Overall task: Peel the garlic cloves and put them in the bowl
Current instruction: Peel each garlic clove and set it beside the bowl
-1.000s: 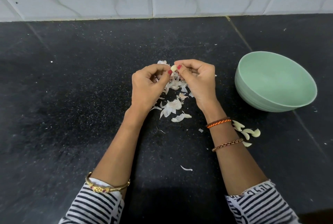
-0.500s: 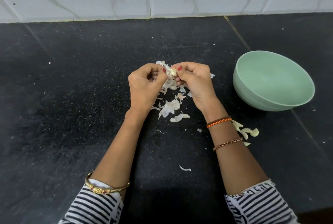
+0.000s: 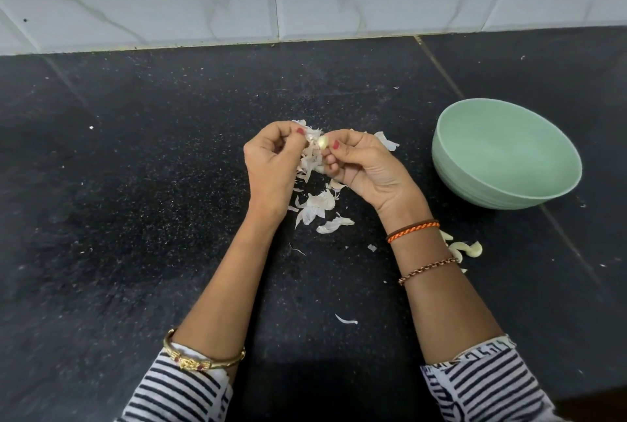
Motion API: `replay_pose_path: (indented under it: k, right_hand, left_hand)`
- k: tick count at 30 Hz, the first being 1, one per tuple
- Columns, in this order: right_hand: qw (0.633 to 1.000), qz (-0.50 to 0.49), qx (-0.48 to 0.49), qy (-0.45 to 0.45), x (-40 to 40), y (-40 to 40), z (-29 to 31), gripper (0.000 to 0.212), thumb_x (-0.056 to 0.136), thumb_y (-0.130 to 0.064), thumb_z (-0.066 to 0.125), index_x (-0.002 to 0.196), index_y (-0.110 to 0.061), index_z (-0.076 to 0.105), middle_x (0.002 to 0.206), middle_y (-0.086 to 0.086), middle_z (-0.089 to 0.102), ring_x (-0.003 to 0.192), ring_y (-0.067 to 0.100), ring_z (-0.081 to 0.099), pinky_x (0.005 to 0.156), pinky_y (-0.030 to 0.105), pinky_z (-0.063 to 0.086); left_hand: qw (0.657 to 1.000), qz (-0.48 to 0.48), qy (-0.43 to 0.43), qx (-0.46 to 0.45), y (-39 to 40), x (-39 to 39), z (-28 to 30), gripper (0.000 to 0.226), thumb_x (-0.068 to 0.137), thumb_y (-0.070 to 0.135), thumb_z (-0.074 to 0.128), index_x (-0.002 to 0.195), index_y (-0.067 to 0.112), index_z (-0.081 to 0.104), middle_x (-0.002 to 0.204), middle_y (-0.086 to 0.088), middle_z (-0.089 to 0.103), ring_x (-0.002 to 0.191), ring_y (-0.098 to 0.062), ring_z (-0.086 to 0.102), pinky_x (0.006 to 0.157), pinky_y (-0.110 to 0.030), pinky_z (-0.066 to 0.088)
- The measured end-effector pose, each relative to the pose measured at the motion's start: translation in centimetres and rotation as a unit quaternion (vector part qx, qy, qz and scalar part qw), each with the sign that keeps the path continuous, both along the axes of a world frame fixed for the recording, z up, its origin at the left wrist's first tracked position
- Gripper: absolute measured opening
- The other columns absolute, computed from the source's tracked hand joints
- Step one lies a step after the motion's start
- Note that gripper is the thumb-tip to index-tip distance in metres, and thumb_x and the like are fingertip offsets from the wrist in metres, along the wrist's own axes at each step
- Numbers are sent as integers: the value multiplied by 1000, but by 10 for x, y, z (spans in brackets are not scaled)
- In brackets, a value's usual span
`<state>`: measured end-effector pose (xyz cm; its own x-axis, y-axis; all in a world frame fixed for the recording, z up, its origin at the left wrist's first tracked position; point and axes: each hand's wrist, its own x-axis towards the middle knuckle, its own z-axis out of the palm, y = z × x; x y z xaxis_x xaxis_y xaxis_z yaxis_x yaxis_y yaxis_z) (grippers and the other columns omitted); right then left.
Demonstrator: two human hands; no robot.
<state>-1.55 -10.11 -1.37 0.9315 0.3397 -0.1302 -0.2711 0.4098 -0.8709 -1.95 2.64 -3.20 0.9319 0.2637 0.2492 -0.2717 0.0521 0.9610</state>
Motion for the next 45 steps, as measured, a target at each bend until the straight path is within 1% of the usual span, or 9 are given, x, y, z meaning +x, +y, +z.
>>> replay_pose_path:
  k: [3, 7, 10, 14, 24, 27, 34, 41, 45]
  right_hand:
    - [1000, -19, 20, -15, 0, -2, 4, 41, 86, 8, 47, 57, -11, 71, 56, 2, 64, 50, 4, 56, 50, 13, 48]
    - [995, -83, -27, -56, 3, 1, 3, 24, 87, 6, 52, 72, -8, 66, 61, -1, 66, 56, 3, 56, 56, 14, 49]
    - [987, -107, -81, -89, 4, 3, 0, 19, 86, 4, 55, 82, -9, 66, 66, -3, 65, 60, 2, 55, 60, 15, 49]
    - [978, -130, -120, -108, 5, 3, -2, 17, 87, 2, 57, 88, -10, 69, 71, 3, 62, 62, 4, 54, 61, 15, 49]
    - [935, -180, -234, -199, 3, 7, -5, 16, 84, 2, 62, 86, -13, 69, 79, -4, 68, 72, 3, 65, 66, 16, 52]
    - [911, -184, -287, -231, 6, 7, -9, 15, 83, 1, 64, 88, -11, 70, 80, -2, 68, 75, 10, 65, 70, 20, 54]
    - [883, -175, -342, -268, 8, 7, -12, 11, 82, 1, 65, 88, -5, 72, 76, -6, 67, 73, 8, 64, 69, 18, 53]
    - [912, -140, -309, -232, 6, 5, -9, 14, 85, 4, 59, 87, -3, 70, 66, -2, 64, 57, -1, 60, 56, 10, 46]
    - [950, -97, -248, -165, 5, 0, -4, 19, 89, 3, 54, 82, -8, 69, 62, 1, 62, 55, 1, 55, 54, 12, 45]
  left_hand:
    - [999, 32, 0, -14, 9, 3, 0, 29, 83, 0, 49, 61, 17, 56, 55, 12, 51, 51, 2, 43, 53, -13, 37]
    - [998, 0, -22, 63, 13, 3, -6, 33, 77, 28, 55, 46, 19, 48, 46, 10, 46, 48, -9, 40, 52, -27, 36]
    - [995, -38, -32, 86, 7, 3, -7, 21, 77, 24, 66, 61, 12, 61, 57, 3, 58, 56, -14, 48, 56, -26, 41]
    - [995, -65, -28, 74, 7, 1, -7, 5, 75, 24, 67, 79, 26, 69, 73, 9, 68, 71, -14, 59, 66, -29, 48]
    - [995, -51, -15, 86, 9, 2, -5, 6, 76, 21, 67, 72, 24, 71, 66, 8, 69, 67, -19, 62, 68, -39, 52]
    - [993, -45, -21, 108, 10, 2, -6, 8, 72, 30, 66, 68, 23, 69, 62, 7, 67, 63, -18, 58, 61, -34, 48]
    - [988, -16, -19, 156, 7, 1, -7, 15, 67, 13, 61, 56, 21, 56, 52, 9, 49, 47, 0, 40, 50, -12, 35]
    - [980, -5, -45, 192, 6, 3, -11, 12, 62, 20, 59, 53, 22, 51, 49, 10, 46, 48, -2, 39, 51, -15, 34]
    - [991, -23, -46, 123, 7, 3, -7, 11, 59, 27, 57, 53, 17, 56, 46, 14, 49, 47, -1, 38, 48, -17, 34]
